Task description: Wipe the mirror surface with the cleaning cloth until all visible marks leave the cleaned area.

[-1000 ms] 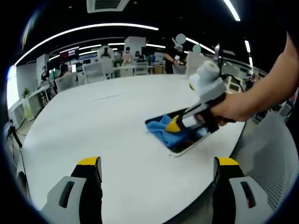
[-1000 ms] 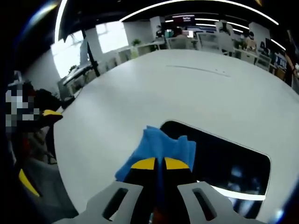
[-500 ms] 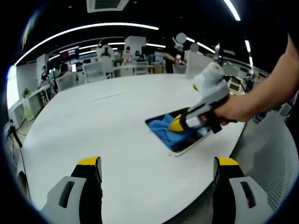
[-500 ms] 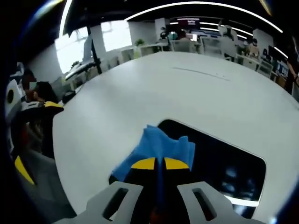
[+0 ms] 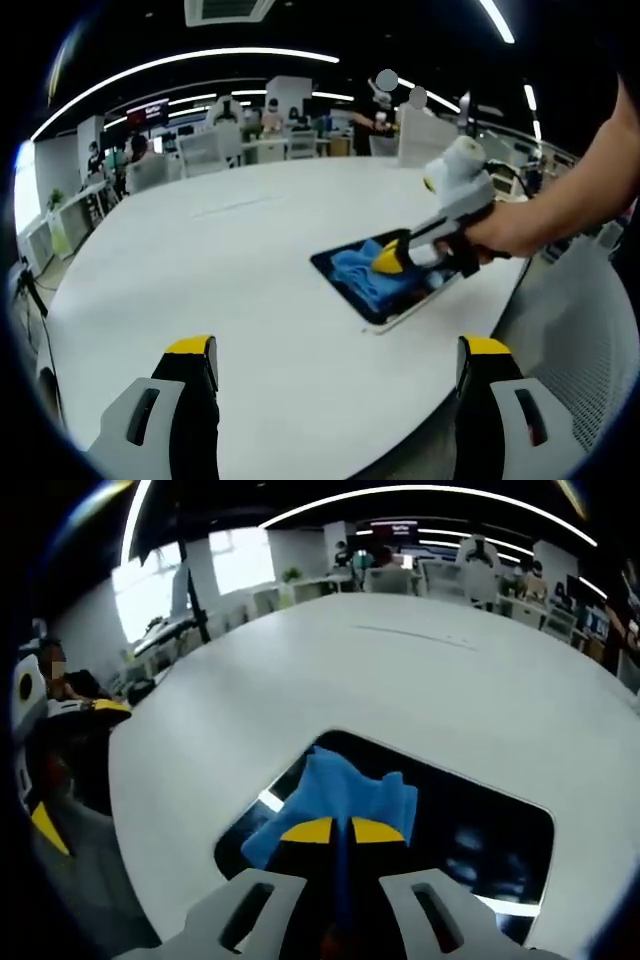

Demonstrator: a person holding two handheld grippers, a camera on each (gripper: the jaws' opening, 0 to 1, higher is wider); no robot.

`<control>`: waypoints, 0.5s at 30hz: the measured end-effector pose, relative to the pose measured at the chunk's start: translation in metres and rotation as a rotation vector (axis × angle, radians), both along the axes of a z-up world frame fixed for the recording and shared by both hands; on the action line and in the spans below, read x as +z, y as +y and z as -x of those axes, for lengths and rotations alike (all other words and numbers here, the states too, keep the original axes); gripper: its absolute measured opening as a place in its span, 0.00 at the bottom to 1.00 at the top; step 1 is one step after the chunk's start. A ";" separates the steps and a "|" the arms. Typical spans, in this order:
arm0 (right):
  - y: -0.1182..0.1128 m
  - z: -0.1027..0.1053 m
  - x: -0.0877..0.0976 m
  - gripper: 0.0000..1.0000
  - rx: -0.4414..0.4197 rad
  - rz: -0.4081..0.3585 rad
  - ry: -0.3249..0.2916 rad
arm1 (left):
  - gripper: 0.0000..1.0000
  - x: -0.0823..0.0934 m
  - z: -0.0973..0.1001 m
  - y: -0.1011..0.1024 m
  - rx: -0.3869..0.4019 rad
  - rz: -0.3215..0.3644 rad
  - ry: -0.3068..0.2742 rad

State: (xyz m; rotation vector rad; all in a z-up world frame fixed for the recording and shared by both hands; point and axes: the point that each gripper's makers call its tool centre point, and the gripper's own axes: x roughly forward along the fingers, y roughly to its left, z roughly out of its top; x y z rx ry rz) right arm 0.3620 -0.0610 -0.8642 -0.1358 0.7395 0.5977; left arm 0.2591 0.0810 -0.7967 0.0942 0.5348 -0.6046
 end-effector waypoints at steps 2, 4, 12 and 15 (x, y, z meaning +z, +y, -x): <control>-0.002 0.000 0.000 0.00 0.001 0.005 -0.002 | 0.99 0.000 0.000 0.000 0.000 -0.002 -0.001; -0.003 0.000 0.000 0.00 0.003 0.011 -0.004 | 0.99 0.000 0.000 0.000 0.000 -0.001 0.000; -0.019 0.001 0.000 0.00 -0.019 0.011 0.002 | 0.99 -0.001 0.000 -0.001 -0.007 -0.006 0.003; -0.027 0.001 0.000 0.00 -0.019 0.019 0.002 | 0.99 0.000 0.001 -0.001 -0.010 -0.009 0.000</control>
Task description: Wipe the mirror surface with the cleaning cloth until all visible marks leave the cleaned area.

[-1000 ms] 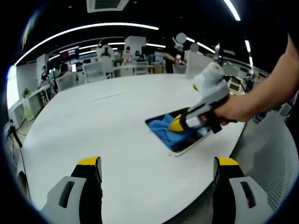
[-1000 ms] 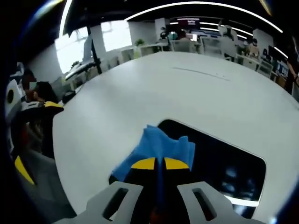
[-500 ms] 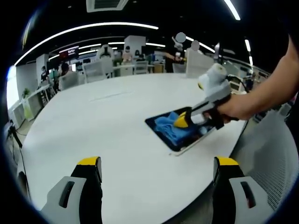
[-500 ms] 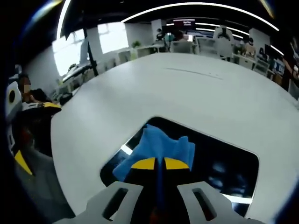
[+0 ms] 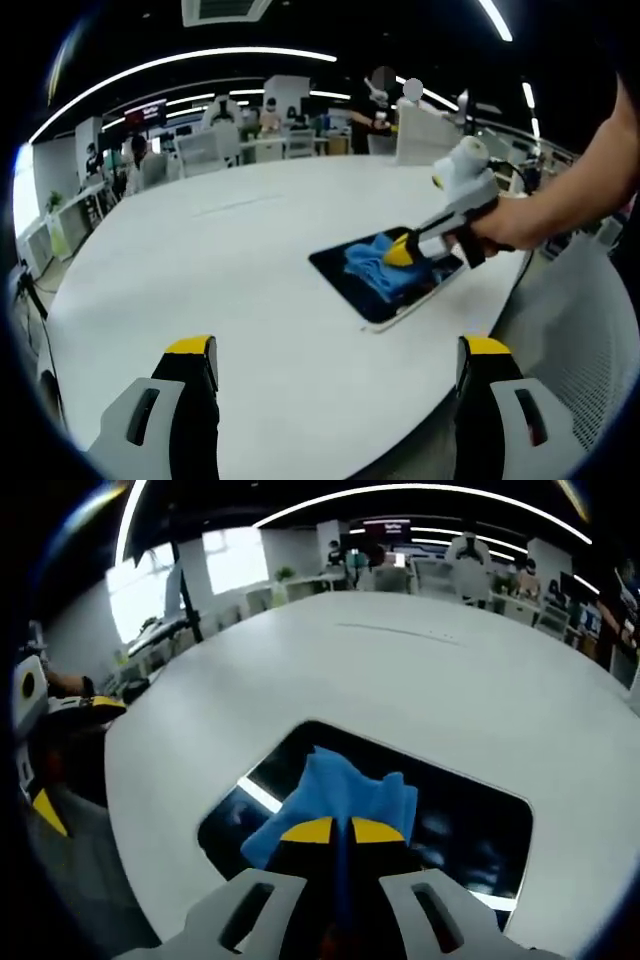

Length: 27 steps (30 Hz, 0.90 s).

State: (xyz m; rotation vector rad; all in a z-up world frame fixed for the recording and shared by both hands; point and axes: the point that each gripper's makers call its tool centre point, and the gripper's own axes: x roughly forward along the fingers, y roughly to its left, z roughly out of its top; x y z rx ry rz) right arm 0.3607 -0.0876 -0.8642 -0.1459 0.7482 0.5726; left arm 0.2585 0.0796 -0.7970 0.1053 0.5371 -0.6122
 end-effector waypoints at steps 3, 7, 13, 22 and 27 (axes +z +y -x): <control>-0.007 0.000 0.000 0.00 -0.005 0.001 0.003 | 0.99 0.000 0.000 0.000 -0.001 -0.004 -0.001; -0.015 0.001 0.000 0.00 -0.008 0.007 0.007 | 0.99 -0.002 0.001 0.000 -0.005 -0.006 0.005; -0.025 0.000 0.000 0.00 -0.015 0.010 0.016 | 0.99 -0.003 0.002 -0.001 -0.009 -0.008 0.012; -0.035 -0.001 -0.001 0.00 -0.024 0.012 0.023 | 0.99 -0.003 0.002 -0.001 -0.010 -0.007 0.016; -0.040 -0.002 0.000 0.00 -0.024 0.009 0.026 | 0.99 -0.005 0.001 0.000 -0.009 -0.009 0.017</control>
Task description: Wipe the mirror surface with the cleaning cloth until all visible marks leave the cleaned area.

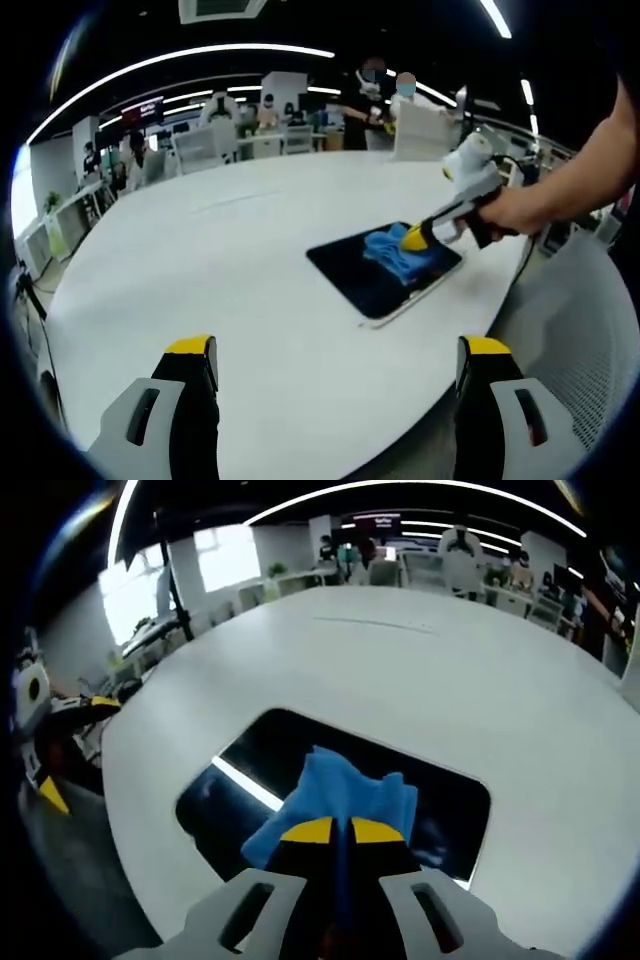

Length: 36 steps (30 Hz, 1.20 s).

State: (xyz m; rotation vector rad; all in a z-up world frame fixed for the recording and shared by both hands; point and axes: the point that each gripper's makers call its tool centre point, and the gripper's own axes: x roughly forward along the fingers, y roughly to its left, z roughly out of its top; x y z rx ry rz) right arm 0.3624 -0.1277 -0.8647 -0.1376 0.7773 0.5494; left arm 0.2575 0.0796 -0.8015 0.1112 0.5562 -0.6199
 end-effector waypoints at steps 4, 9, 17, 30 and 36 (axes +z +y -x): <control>-0.004 0.000 -0.001 0.00 0.003 0.002 0.000 | 0.99 -0.002 -0.001 0.001 0.000 -0.002 0.003; -0.010 0.001 -0.001 0.00 -0.005 -0.002 0.005 | 0.99 -0.003 -0.001 0.001 0.001 -0.003 0.003; -0.023 0.002 -0.001 0.00 -0.017 -0.001 0.015 | 0.99 -0.003 -0.001 0.001 0.003 -0.003 0.002; -0.041 0.003 -0.001 0.00 -0.026 0.017 0.023 | 0.99 0.000 -0.001 0.002 0.007 -0.006 -0.002; -0.052 0.003 -0.001 0.00 -0.032 0.032 0.023 | 0.99 0.000 -0.001 0.002 0.008 -0.007 -0.003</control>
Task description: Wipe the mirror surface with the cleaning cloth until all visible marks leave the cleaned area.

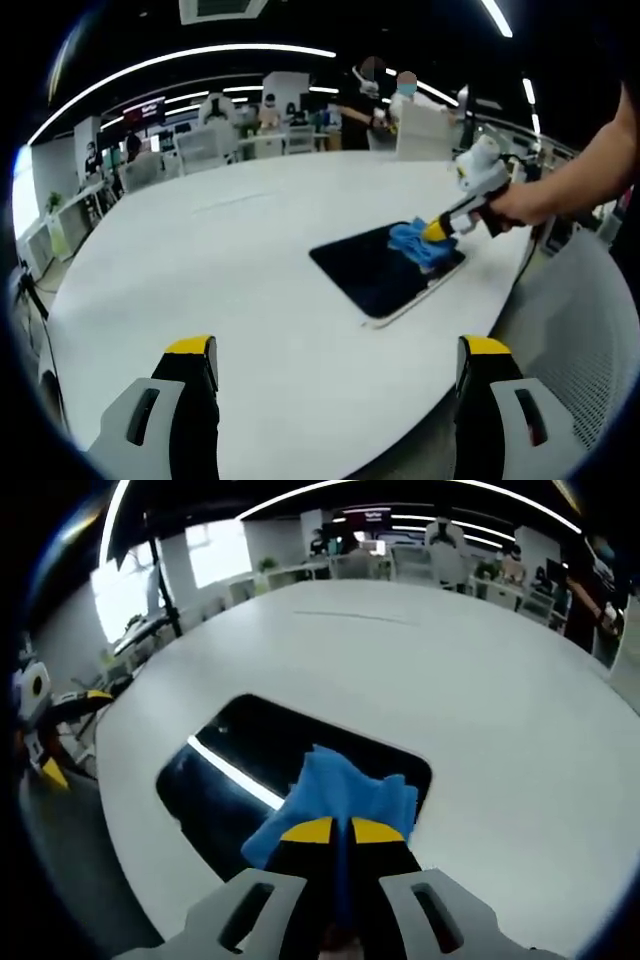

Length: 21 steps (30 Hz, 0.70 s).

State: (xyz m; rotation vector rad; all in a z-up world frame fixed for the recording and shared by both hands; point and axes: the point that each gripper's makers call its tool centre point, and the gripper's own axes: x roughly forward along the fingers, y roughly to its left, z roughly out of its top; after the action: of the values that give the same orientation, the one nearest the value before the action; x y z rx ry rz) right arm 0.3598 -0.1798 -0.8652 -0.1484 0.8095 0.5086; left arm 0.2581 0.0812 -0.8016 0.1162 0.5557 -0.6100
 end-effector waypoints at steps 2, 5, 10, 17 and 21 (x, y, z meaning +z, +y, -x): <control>-0.004 -0.001 0.000 0.00 0.000 0.007 -0.001 | 0.99 0.000 0.000 0.000 0.001 0.001 0.000; -0.012 0.000 0.000 0.00 -0.009 0.010 0.000 | 0.99 0.001 0.000 0.000 0.003 0.000 -0.001; -0.017 0.000 -0.001 0.00 -0.013 0.014 0.002 | 0.99 0.001 0.000 0.000 0.003 -0.002 0.000; -0.023 -0.001 -0.001 0.00 -0.008 0.026 0.004 | 0.99 0.000 0.000 0.001 0.005 -0.005 0.002; -0.025 0.000 0.000 0.00 -0.019 0.022 0.008 | 0.99 0.000 0.000 0.001 0.005 -0.004 0.001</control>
State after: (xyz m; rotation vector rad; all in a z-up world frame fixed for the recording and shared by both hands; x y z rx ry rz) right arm 0.3602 -0.2052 -0.8653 -0.1591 0.8236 0.4823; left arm 0.2581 0.0820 -0.8011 0.1182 0.5581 -0.6036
